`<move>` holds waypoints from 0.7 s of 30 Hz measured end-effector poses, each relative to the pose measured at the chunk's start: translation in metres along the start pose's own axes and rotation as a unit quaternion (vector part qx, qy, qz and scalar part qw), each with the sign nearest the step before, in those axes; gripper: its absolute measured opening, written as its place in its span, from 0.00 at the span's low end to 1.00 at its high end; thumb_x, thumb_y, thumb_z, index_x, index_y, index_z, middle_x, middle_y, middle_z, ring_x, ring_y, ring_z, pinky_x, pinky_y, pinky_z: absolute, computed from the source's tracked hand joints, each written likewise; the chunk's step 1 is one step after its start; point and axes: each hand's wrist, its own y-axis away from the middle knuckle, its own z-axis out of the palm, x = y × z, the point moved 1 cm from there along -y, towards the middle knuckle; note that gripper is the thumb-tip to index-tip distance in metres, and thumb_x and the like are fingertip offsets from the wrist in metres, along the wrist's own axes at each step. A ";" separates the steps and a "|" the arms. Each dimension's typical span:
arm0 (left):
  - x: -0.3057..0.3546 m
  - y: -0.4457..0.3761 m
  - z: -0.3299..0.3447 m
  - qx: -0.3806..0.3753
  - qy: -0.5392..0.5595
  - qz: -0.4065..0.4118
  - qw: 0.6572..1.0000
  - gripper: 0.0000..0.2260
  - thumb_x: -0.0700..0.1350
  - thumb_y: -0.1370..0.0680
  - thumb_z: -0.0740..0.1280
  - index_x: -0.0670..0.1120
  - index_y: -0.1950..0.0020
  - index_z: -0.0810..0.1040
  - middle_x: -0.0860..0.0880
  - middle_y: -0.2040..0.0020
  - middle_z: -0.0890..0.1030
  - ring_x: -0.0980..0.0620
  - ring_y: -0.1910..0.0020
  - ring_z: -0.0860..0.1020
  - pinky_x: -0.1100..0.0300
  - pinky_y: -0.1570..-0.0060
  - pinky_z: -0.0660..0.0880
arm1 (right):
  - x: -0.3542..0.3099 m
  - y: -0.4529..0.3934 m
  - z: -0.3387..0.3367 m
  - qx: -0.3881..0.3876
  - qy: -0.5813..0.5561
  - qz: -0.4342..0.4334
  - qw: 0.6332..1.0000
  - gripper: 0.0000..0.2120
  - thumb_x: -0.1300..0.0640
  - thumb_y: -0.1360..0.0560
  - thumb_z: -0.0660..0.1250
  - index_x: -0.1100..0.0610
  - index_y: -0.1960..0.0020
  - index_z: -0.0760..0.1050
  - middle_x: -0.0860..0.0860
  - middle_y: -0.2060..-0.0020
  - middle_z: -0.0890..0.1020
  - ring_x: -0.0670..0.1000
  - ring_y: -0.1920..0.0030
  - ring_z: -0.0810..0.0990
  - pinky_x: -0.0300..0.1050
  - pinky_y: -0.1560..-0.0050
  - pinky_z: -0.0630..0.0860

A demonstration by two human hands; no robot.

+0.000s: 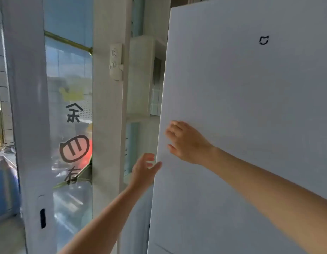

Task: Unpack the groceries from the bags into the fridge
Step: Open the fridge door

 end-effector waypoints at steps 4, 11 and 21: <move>-0.004 -0.033 0.023 -0.031 0.129 -0.045 0.990 0.19 0.48 0.31 0.77 0.47 0.45 0.75 0.50 0.49 0.80 0.51 0.52 0.79 0.62 0.61 0.75 | 0.006 -0.028 0.039 0.004 0.050 -0.054 0.997 0.20 0.50 0.31 0.70 0.61 0.43 0.78 0.59 0.43 0.80 0.60 0.36 0.74 0.57 0.34 0.68; -0.007 -0.050 0.027 -0.075 0.121 0.002 0.990 0.13 0.46 0.34 0.79 0.45 0.63 0.75 0.59 0.74 0.73 0.63 0.75 0.68 0.71 0.73 0.64 | 0.002 -0.030 0.064 -0.021 0.152 -0.075 0.985 0.23 0.43 0.24 0.59 0.58 0.38 0.76 0.60 0.33 0.73 0.61 0.26 0.60 0.63 0.27 0.53; -0.005 -0.049 0.018 -0.092 0.102 -0.022 0.990 0.15 0.48 0.35 0.80 0.44 0.58 0.78 0.54 0.68 0.78 0.65 0.76 0.73 0.71 0.74 0.68 | -0.002 -0.031 0.062 -0.043 0.179 -0.071 0.980 0.19 0.45 0.23 0.61 0.57 0.40 0.75 0.58 0.36 0.74 0.62 0.27 0.61 0.63 0.26 0.53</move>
